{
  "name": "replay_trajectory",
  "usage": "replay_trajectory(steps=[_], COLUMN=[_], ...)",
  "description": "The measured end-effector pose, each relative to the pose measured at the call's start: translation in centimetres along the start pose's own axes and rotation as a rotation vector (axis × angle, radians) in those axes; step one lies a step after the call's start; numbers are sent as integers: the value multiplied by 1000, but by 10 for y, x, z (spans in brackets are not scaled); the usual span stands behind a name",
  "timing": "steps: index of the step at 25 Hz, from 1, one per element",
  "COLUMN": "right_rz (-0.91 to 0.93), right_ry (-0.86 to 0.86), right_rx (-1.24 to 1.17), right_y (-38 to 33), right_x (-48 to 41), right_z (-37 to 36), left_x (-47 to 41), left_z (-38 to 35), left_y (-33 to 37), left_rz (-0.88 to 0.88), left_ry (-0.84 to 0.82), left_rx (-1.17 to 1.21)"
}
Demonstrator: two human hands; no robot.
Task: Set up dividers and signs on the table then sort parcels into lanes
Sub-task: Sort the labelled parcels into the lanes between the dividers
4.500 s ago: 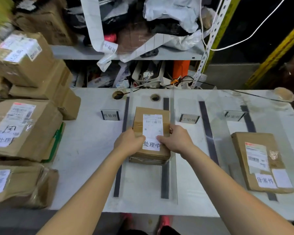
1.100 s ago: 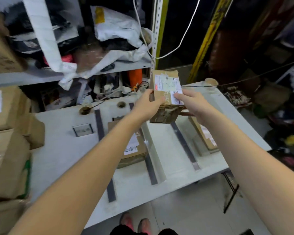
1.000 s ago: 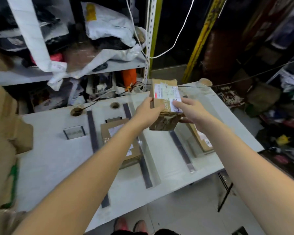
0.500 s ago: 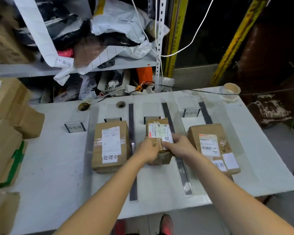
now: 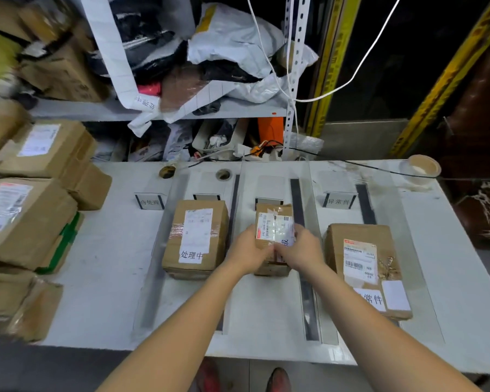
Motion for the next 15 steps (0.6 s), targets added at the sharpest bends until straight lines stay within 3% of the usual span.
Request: replay_trajectory(steps=[5, 9, 15], right_rz=[168, 313, 478], right_ry=[83, 24, -50], right_rx=[252, 312, 488], right_y=[-67, -138, -249], right_x=[-15, -24, -21], right_z=[21, 14, -68], left_x=[14, 27, 38], left_z=[75, 161, 296], left_y=[29, 33, -40], left_rz=[-62, -149, -167], left_ry=[94, 314, 507], left_rx=[-14, -218, -573])
Point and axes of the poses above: each hand's wrist, its own x-axis away from the middle knuckle, its own z-axis out of the back of the hand, y = z × x, the point moved 2 cm from there along -x, towards the middle knuckle, and after that the axes turned 9 degrees about z, right-handed, at the moved point
